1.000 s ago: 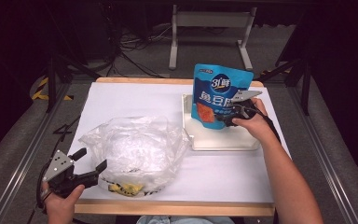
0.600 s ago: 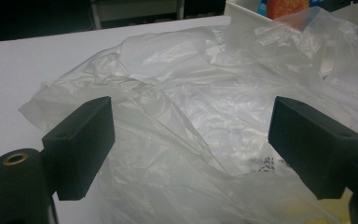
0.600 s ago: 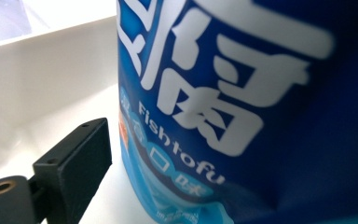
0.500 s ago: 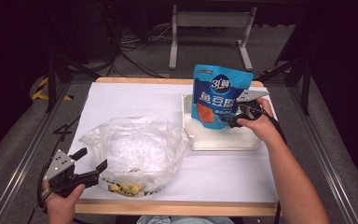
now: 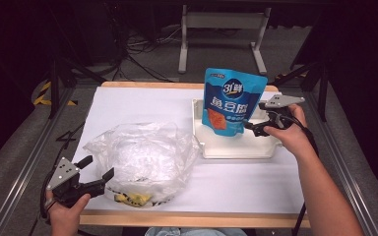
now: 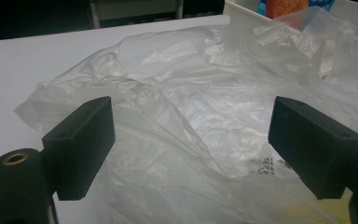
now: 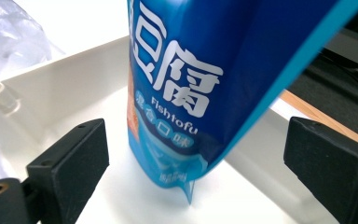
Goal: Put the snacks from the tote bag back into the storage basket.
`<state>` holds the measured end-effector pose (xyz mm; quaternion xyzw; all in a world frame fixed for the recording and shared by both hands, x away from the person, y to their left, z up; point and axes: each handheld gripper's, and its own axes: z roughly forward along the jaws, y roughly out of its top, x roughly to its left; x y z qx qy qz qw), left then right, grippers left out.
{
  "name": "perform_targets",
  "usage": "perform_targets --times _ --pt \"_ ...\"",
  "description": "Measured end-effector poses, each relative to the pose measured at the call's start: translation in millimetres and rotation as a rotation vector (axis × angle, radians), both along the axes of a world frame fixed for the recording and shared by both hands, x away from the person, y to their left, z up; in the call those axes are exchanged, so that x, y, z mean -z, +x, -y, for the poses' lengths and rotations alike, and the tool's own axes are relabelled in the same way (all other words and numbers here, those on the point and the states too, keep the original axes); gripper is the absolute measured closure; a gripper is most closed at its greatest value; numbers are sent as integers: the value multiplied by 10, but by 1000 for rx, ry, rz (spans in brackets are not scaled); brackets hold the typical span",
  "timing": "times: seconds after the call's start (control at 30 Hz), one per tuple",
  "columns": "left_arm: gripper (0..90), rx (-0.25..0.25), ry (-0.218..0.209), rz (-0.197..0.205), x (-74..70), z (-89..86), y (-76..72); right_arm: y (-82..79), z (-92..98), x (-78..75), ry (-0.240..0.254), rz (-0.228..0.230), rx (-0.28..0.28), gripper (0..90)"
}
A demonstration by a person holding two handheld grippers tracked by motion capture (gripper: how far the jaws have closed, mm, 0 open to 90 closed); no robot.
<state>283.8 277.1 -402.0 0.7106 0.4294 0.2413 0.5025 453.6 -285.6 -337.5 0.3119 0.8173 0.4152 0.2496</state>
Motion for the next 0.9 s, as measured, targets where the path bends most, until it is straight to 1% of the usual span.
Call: perform_targets --times 0.03,0.13,0.17,0.3,0.5,0.6,0.7,0.83,0.87,0.9 --pt "155 0 -3 0 1 2 1 -41 12 -28 1 -12 20 72" --pt "155 1 0 -1 1 1 -2 -113 30 -67 3 -15 17 73" --pt "155 -1 0 0 4 1 -4 -161 36 -89 2 -26 28 72" --pt "155 -5 -3 -3 8 -14 -20 -329 47 -157 1 -21 25 72" --pt "154 -4 3 -3 -4 -11 -43 -535 39 -237 2 -14 11 72" --pt "154 0 2 -4 -1 1 -38 -655 3 -284 4 -5 -13 68" --pt "154 0 2 -3 -1 6 -32 -756 -47 -319 20 -11 -46 61" --pt "154 6 4 -5 -2 6 -27 -805 -77 -329 25 -9 -63 60" --pt "154 7 5 -2 -2 7 -26 -885 -128 -342 34 -2 -87 55" --pt "154 7 6 -3 -4 9 -27 -910 -143 -344 37 -2 -97 53"
